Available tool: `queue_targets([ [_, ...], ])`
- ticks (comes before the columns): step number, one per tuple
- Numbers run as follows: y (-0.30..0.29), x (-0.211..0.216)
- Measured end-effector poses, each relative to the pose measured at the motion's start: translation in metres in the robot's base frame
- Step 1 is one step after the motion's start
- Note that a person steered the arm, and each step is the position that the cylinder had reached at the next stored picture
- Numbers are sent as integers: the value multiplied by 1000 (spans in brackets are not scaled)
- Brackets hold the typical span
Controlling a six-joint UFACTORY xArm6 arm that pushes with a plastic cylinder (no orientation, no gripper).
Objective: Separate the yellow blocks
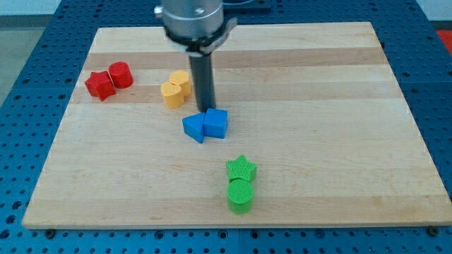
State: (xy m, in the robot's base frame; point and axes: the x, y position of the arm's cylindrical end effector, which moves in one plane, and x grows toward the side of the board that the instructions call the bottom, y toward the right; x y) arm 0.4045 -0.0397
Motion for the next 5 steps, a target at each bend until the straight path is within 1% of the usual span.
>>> queue_targets([
  [1,12,-80],
  [2,-28,-128],
  [3,-98,-93],
  [5,-99,-52],
])
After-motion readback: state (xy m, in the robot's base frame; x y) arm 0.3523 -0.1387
